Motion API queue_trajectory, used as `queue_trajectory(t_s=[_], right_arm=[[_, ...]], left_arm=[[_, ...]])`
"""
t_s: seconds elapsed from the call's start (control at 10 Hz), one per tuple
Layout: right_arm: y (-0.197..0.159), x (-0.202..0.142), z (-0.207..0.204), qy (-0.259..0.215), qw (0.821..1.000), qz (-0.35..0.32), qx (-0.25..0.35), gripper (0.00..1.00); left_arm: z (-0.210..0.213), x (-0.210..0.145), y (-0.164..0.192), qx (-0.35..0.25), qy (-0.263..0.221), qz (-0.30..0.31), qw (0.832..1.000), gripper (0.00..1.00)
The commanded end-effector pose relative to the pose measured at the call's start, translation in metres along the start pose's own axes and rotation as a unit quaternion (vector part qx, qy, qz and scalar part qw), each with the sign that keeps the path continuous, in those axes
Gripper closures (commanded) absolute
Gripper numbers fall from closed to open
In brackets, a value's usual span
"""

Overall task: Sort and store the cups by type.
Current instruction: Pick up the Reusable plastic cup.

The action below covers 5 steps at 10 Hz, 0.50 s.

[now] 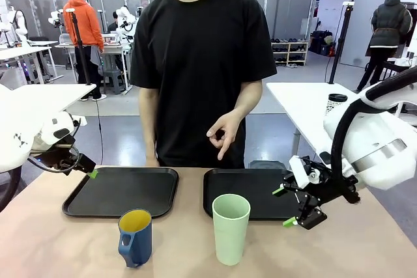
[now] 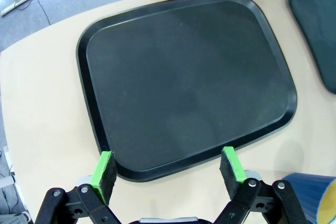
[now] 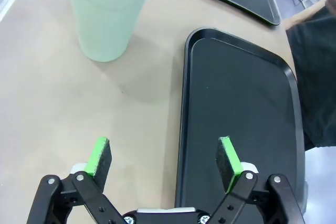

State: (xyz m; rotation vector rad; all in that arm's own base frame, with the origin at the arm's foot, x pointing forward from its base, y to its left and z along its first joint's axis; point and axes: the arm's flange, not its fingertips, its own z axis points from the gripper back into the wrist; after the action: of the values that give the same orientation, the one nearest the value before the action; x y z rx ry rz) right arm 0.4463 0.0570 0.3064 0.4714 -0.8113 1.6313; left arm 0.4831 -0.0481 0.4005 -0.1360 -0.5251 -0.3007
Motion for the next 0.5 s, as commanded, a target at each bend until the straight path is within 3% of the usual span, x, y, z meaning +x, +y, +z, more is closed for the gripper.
queue_trajectory(t_s=[0.0,0.4], right_arm=[[-0.009,-0.010,-0.010,-0.004,1.000,-0.006,-0.009,0.00],[0.000,0.000,0.000,0.000,1.000,0.000,0.000,0.00]], left_arm=[[0.001,0.001,0.000,0.000,-0.001,-0.001,1.000,0.00],[0.001,0.001,0.000,0.000,-0.001,-0.001,1.000,0.00]])
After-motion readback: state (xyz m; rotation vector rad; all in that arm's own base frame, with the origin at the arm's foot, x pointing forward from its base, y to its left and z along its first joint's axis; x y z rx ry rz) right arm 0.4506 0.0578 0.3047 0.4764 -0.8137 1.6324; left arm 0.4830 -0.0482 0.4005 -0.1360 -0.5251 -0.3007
